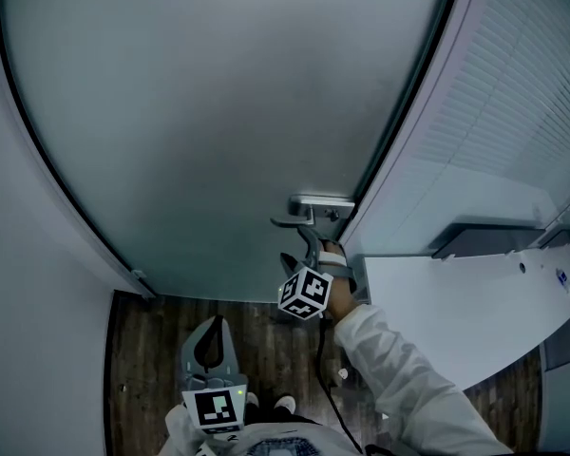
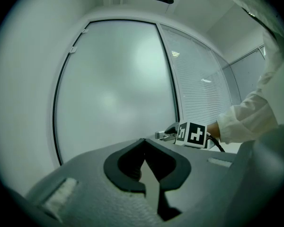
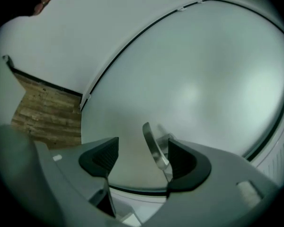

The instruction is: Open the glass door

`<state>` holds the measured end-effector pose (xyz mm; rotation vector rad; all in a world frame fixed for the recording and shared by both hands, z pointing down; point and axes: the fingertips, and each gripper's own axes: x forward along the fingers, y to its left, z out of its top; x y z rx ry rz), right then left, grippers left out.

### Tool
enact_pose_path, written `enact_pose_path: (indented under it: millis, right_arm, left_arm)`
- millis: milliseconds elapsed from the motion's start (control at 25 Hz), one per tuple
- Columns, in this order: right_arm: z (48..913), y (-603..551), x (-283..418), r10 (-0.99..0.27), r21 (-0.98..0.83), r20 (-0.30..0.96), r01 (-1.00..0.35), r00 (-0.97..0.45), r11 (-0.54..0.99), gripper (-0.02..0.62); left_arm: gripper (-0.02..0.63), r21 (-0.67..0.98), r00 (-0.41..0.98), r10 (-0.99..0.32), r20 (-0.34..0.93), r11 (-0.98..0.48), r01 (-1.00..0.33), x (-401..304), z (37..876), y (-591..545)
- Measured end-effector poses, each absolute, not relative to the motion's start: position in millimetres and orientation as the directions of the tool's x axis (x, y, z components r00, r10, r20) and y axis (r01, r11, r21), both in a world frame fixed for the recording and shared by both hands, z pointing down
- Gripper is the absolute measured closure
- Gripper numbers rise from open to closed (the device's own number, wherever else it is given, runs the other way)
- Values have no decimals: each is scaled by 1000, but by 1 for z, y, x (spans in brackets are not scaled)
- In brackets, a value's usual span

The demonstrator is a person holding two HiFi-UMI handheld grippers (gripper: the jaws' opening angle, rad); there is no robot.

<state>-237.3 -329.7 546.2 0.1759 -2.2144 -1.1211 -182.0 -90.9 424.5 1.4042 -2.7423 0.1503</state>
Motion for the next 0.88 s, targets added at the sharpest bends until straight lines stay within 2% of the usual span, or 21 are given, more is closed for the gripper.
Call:
enact_pose_path:
  millis: [360, 640, 880]
  right_arm:
    - [565, -369, -276, -547, 894, 440, 293, -712, 338, 296]
    - [578, -370, -289, -568, 899, 437, 361, -697, 248, 312]
    - [573, -373, -292, -625, 923, 365, 358, -690, 145, 395]
  left_arm:
    - [603, -62, -593, -798, 102, 590, -805, -183, 428, -91]
    - [603, -75, -607, -786, 115, 602, -795, -186, 437, -86]
    - [603, -81, -607, -785, 126, 601, -795, -185, 445, -85]
